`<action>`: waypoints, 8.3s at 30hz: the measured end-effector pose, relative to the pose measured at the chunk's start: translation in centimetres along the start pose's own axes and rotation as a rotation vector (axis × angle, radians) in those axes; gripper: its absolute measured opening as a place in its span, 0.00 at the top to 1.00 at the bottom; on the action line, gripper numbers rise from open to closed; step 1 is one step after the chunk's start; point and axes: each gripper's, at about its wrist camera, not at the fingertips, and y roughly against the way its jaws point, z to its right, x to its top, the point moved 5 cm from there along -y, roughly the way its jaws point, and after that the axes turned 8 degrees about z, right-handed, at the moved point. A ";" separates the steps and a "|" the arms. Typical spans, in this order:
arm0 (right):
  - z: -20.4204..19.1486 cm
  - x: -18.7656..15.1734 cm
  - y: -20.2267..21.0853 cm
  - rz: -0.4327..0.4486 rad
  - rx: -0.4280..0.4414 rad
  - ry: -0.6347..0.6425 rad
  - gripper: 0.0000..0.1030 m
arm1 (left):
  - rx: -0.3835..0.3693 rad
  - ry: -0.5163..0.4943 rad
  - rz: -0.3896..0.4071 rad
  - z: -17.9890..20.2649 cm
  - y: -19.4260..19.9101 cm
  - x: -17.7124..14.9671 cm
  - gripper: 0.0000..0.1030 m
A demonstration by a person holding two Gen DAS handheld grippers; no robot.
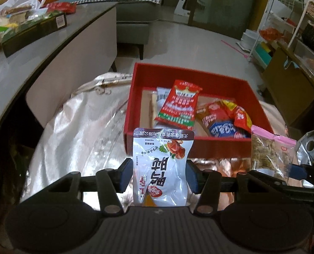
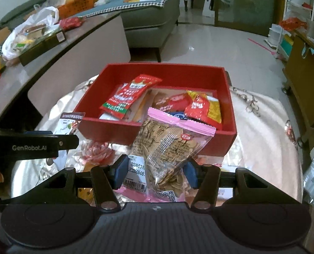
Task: Organize snacks
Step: 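Carry the white jujube packet into the red box with left tool while right tool carries the seed bag, then lower the jujube packet into the red box with left tool while right tool lowers the seed bag, then open both tools to release the jujube packet and seed bag in the box, then grasp the orange wafer packet with left tool while right tool grasps the Kaprons wafer bar, then carry the orange packet over the red box with left tool while right tool carries the Kaprons bar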
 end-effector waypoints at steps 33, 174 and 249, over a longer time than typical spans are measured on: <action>5.4 5.7 -0.8 0.101 -0.027 -0.102 0.39 | -0.008 0.015 0.111 1.9 -2.7 6.4 0.55; 5.7 4.5 -2.1 0.051 -0.052 -0.049 0.19 | 0.074 -0.078 -0.023 0.4 -2.4 -1.4 0.48; 8.3 -1.6 -3.9 -0.116 -0.065 -0.092 0.35 | -0.094 -0.092 -0.131 3.3 -2.4 -4.4 0.75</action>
